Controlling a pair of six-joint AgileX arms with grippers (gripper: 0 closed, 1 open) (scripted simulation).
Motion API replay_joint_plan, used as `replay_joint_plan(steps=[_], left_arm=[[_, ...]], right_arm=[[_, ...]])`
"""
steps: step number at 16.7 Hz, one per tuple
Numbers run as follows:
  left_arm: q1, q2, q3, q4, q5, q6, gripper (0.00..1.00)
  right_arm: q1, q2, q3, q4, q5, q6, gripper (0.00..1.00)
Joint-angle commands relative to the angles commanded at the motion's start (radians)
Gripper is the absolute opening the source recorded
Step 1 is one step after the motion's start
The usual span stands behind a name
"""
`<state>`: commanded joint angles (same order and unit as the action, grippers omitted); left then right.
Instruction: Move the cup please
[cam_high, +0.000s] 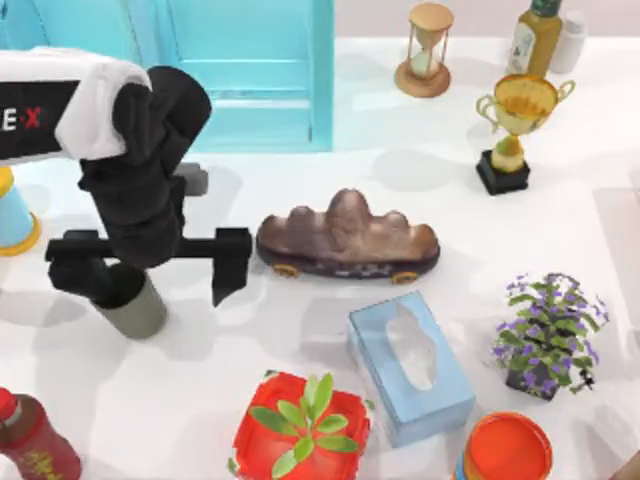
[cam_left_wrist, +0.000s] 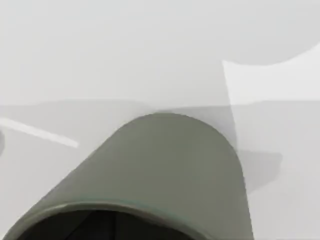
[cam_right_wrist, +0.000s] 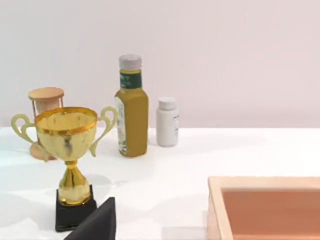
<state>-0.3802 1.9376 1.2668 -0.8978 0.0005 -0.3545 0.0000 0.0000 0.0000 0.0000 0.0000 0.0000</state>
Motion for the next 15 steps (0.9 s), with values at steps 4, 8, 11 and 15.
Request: replay_joint_plan(steps=[4, 8, 11, 15], left_arm=[[0.000, 0.004, -0.010, 0.011, 0.000, 0.000, 1.00], [0.000, 0.004, -0.010, 0.011, 0.000, 0.000, 0.77], [0.000, 0.004, -0.010, 0.011, 0.000, 0.000, 0.55], [0.000, 0.004, -0.010, 0.011, 0.000, 0.000, 0.25]], right_arm=[[0.000, 0.000, 0.000, 0.000, 0.000, 0.000, 1.00], [0.000, 0.000, 0.000, 0.000, 0.000, 0.000, 1.00], [0.000, 0.000, 0.000, 0.000, 0.000, 0.000, 1.00], [0.000, 0.000, 0.000, 0.000, 0.000, 0.000, 1.00]])
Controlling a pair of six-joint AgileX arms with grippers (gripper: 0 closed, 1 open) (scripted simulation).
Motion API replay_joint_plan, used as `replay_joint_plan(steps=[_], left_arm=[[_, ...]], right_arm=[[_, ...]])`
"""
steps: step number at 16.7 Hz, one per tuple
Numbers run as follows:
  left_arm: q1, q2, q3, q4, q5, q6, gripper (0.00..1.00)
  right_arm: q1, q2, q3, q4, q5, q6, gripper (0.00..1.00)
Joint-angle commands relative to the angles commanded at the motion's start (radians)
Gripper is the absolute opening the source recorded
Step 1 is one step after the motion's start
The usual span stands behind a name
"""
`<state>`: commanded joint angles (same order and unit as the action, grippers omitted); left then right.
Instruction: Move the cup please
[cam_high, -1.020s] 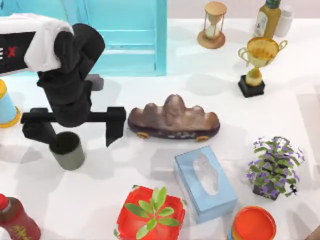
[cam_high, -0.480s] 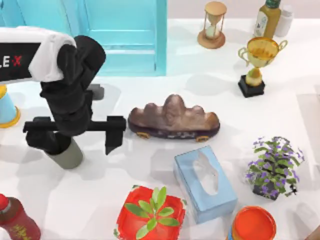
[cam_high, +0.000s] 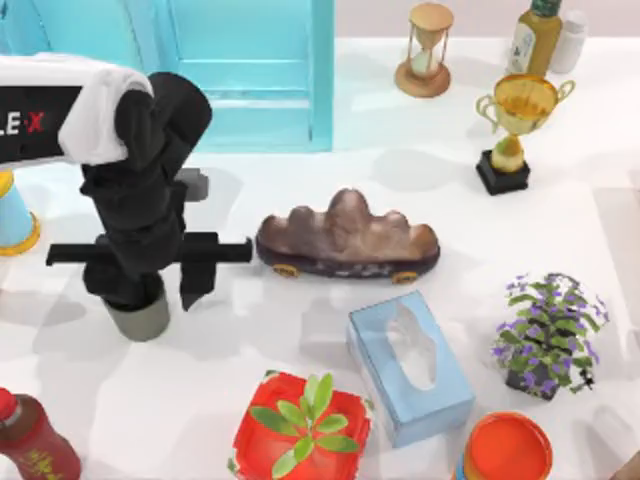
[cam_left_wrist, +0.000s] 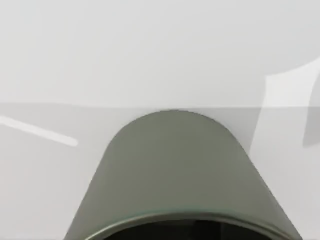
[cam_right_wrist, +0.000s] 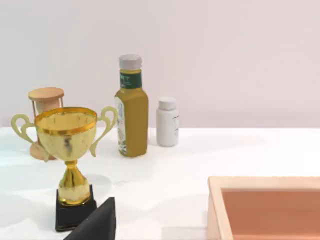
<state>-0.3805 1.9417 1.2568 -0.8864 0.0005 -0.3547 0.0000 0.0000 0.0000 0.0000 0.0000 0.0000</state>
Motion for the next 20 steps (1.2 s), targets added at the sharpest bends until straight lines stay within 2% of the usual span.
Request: replay_joint_plan(steps=[3, 4, 14, 17, 20], left_arm=[[0.000, 0.000, 0.000, 0.000, 0.000, 0.000, 0.02], [0.000, 0.000, 0.000, 0.000, 0.000, 0.000, 0.00], [0.012, -0.011, 0.013, 0.007, 0.000, 0.013, 0.00], [0.101, -0.071, 0.096, 0.048, 0.000, 0.109, 0.00], [0.263, -0.134, 0.205, 0.077, -0.002, 0.286, 0.00]], right_arm=[[0.000, 0.000, 0.000, 0.000, 0.000, 0.000, 1.00], [0.000, 0.000, 0.000, 0.000, 0.000, 0.000, 1.00], [0.000, 0.000, 0.000, 0.000, 0.000, 0.000, 1.00], [0.000, 0.000, 0.000, 0.000, 0.000, 0.000, 1.00], [0.000, 0.000, 0.000, 0.000, 0.000, 0.000, 1.00]])
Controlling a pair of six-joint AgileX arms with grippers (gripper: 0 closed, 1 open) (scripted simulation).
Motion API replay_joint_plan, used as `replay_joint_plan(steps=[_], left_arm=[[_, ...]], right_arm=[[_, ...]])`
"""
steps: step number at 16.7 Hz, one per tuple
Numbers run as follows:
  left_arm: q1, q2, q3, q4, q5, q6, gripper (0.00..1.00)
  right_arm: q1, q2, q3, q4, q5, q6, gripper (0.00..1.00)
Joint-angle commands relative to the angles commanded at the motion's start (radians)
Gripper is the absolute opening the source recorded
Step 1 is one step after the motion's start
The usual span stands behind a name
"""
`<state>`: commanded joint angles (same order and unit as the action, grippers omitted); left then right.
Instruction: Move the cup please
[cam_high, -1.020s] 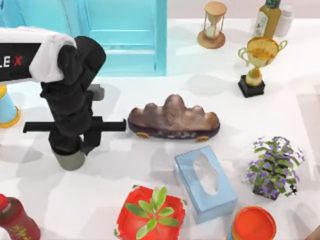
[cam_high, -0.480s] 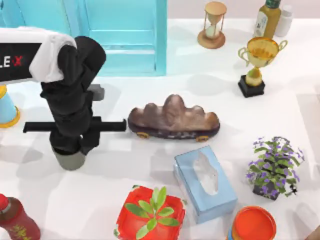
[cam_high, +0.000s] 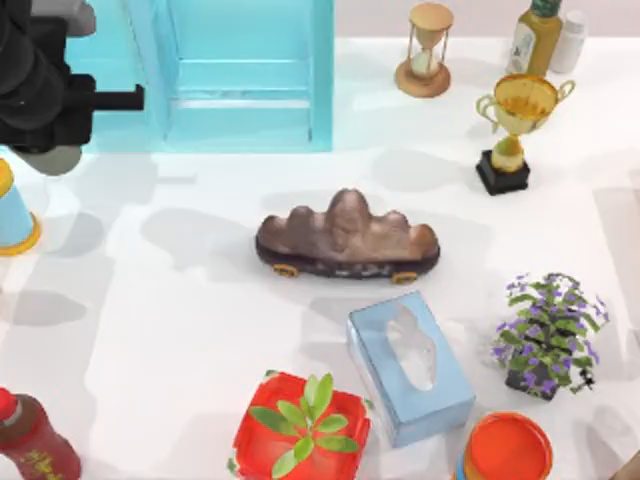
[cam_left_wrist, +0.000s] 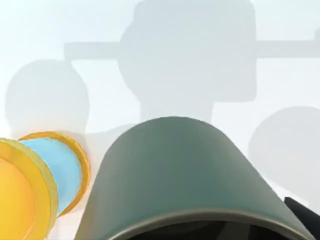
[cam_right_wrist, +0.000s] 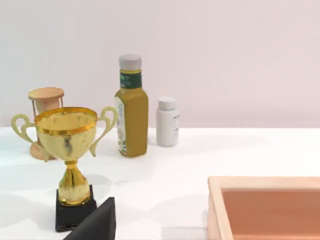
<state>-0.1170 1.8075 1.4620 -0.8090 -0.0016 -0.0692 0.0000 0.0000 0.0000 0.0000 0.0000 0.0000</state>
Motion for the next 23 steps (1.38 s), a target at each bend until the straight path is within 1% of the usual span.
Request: replay_joint_plan(steps=[3, 6, 8, 10, 12, 15, 21, 23], left_arm=[[0.186, -0.010, 0.073, -0.036, -0.011, 0.216, 0.00], [0.357, 0.024, 0.106, -0.124, -0.016, 0.412, 0.00], [0.453, 0.053, 0.115, -0.193, -0.014, 0.507, 0.00], [0.527, 0.082, 0.119, -0.262, -0.002, 0.565, 0.00], [0.573, 0.113, 0.118, -0.326, 0.017, 0.583, 0.00], [0.595, 0.146, 0.111, -0.389, 0.045, 0.576, 0.00], [0.593, 0.146, 0.110, -0.389, 0.044, 0.575, 0.00], [0.614, 0.154, 0.094, -0.361, 0.035, 0.567, 0.00]], right_arm=[[0.000, 0.000, 0.000, 0.000, 0.000, 0.000, 1.00], [0.000, 0.000, 0.000, 0.000, 0.000, 0.000, 1.00], [0.000, 0.000, 0.000, 0.000, 0.000, 0.000, 1.00], [0.000, 0.000, 0.000, 0.000, 0.000, 0.000, 1.00], [0.000, 0.000, 0.000, 0.000, 0.000, 0.000, 1.00], [0.000, 0.000, 0.000, 0.000, 0.000, 0.000, 1.00], [0.000, 0.000, 0.000, 0.000, 0.000, 0.000, 1.00], [0.000, 0.000, 0.000, 0.000, 0.000, 0.000, 1.00]])
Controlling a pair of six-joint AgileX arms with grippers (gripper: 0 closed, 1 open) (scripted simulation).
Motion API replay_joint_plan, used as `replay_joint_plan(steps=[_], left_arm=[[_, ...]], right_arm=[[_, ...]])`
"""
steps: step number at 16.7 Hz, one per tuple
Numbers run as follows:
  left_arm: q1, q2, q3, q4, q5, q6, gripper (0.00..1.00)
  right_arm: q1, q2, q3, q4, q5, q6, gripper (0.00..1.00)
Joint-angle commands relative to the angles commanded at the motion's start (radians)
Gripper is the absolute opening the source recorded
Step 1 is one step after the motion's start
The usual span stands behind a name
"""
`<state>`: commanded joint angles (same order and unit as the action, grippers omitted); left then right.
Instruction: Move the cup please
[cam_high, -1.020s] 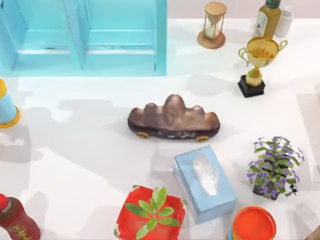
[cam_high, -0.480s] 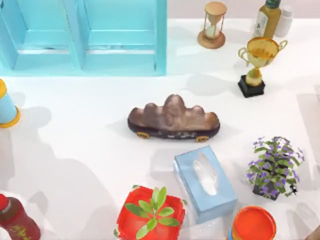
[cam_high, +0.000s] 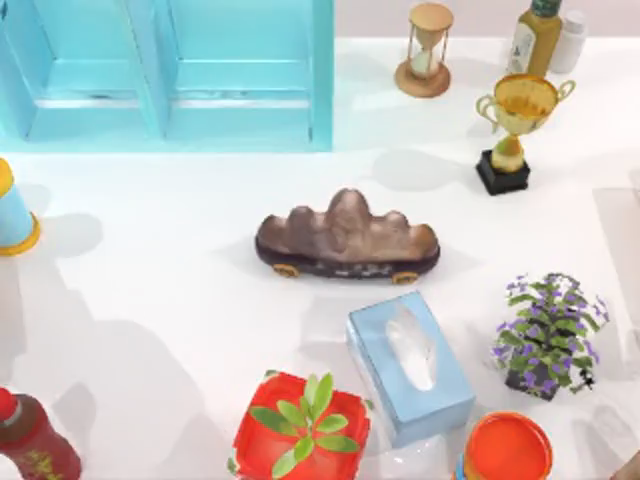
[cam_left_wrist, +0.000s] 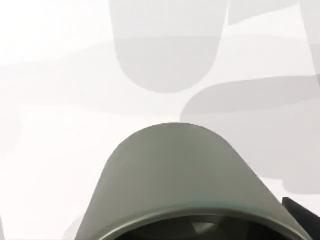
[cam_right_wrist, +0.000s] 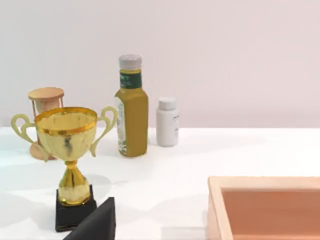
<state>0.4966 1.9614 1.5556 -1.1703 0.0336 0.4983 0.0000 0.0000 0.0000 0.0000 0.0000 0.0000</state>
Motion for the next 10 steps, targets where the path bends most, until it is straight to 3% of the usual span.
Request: replay_joint_plan(steps=[5, 10], left_arm=[[0.028, 0.059, -0.107, 0.111, -0.042, -0.012, 0.00], [-0.001, 0.072, -0.137, 0.197, 0.013, 0.025, 0.00]], right_arm=[[0.000, 0.000, 0.000, 0.000, 0.000, 0.000, 1.00], [0.000, 0.000, 0.000, 0.000, 0.000, 0.000, 1.00]])
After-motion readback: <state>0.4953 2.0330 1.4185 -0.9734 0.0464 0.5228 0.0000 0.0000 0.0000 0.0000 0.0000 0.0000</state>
